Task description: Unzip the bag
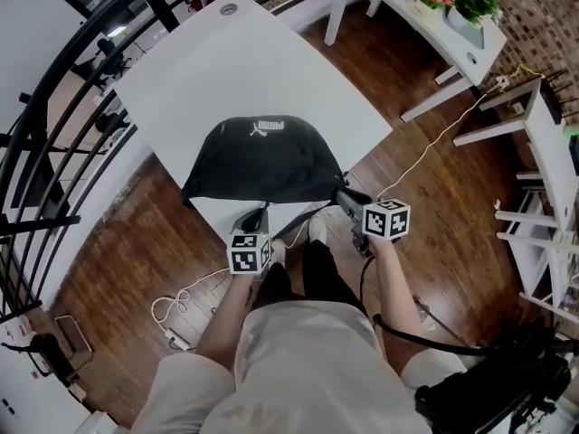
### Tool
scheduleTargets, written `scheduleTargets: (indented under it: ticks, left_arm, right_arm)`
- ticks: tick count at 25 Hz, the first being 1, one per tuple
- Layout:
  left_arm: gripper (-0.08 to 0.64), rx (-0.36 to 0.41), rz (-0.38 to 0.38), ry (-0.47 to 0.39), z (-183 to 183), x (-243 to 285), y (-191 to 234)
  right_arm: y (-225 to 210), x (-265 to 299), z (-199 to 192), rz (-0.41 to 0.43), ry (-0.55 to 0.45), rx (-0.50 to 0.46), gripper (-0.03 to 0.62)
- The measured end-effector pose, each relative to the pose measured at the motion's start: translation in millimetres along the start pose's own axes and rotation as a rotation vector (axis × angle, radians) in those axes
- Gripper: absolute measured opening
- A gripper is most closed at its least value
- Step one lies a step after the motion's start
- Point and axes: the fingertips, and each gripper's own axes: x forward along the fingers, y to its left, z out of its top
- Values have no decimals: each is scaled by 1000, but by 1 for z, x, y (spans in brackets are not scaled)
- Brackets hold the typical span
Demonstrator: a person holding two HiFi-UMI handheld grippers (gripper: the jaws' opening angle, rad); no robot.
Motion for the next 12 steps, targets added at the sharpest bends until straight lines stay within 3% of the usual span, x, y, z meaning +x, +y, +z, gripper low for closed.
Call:
scheduleTargets:
  ticks: [8, 12]
  left_arm:
    - [21, -15, 284, -24, 6, -52, 167]
    - [27, 30, 301, -13, 8, -63, 198]
  right_arm:
    - [-12, 4, 0, -92, -15, -22, 57]
    - [-18, 11, -2, -156, -9, -43, 57]
